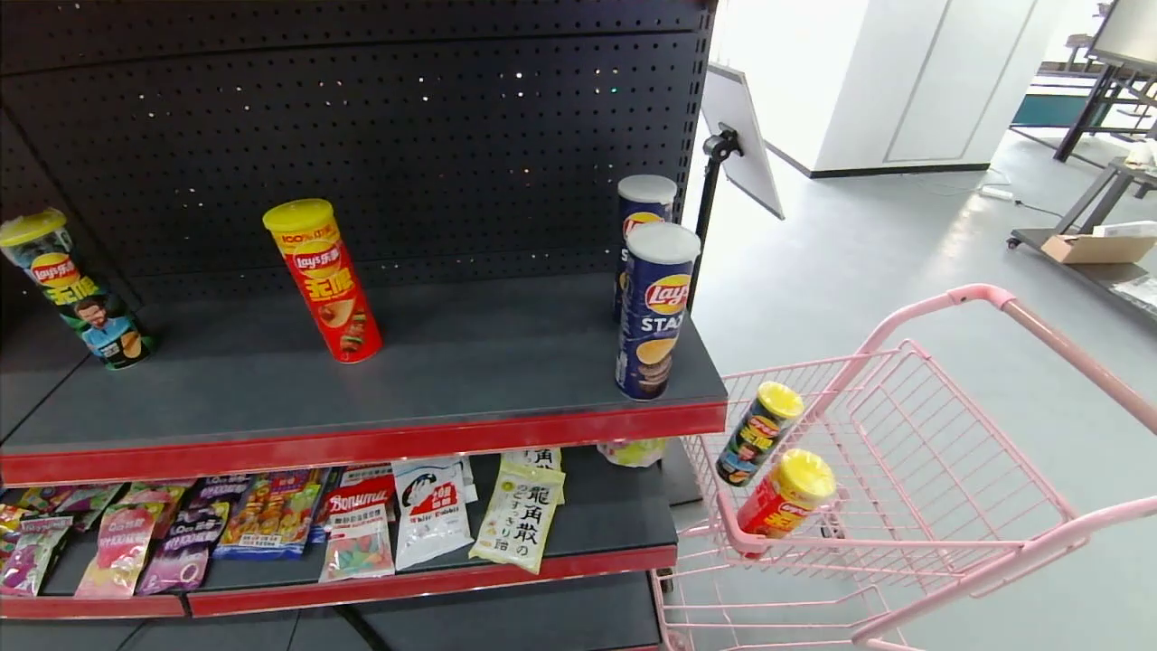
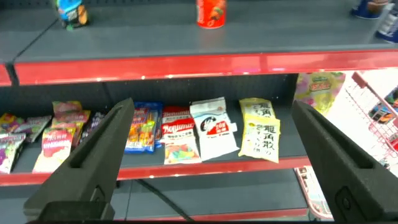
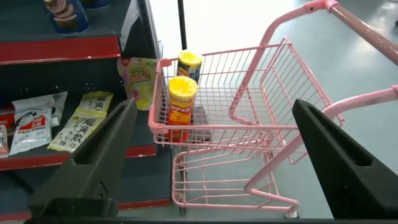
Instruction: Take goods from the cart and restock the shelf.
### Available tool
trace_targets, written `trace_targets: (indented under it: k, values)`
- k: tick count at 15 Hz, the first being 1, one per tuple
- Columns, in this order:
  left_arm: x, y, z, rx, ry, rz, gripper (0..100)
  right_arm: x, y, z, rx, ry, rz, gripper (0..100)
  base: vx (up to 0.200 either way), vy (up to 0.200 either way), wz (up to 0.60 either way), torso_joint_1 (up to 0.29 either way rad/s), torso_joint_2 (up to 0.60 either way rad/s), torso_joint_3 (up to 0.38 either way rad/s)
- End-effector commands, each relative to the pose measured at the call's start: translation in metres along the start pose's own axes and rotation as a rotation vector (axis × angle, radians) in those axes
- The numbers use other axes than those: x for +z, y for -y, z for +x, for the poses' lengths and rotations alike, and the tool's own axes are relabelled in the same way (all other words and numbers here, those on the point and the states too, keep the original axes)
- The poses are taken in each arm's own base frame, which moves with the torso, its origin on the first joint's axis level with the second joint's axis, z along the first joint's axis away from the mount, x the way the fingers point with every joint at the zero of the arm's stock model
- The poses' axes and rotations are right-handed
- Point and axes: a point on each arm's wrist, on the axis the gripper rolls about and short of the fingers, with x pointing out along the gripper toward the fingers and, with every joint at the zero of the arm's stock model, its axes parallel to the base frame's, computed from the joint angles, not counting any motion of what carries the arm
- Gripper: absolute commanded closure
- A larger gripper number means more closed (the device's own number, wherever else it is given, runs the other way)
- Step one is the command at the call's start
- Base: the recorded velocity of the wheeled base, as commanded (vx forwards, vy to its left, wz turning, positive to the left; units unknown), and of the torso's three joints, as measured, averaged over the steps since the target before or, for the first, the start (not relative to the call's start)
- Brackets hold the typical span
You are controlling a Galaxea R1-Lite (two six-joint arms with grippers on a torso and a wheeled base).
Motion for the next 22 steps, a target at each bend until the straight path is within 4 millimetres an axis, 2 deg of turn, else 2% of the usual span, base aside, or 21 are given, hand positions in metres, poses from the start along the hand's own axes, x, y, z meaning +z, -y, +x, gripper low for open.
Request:
trace_targets:
  k: [1,9,15,22]
  values:
    - [0.0001,0.0000,0.0000,0.002,0.000,0.000,0,0.0001,0.0000,0.0001,0.001,0.000,0.000,0,0.000,0.000,-0.60,0.002,0.01,0.002]
    - [0.0001,0.0000,0.0000,0.002,0.000,0.000,0,0.0001,0.0000,0.0001,0.001,0.000,0.000,0,0.000,0.000,-0.60,-0.001,0.00,0.001]
    - [0.0001,0.0000,0.0000,0.002,0.000,0.000,0,0.0001,0.0000,0.0001,0.002,0.000,0.001,0,0.000,0.000,0.00,0.000,0.00,0.000]
    - [0.0001,0.0000,0.0000,0.002,0.000,0.000,0,0.0000,0.0000,-0.0001,0.001,0.001,0.009,0,0.000,0.000,0.00,-0.133,0.31,0.173]
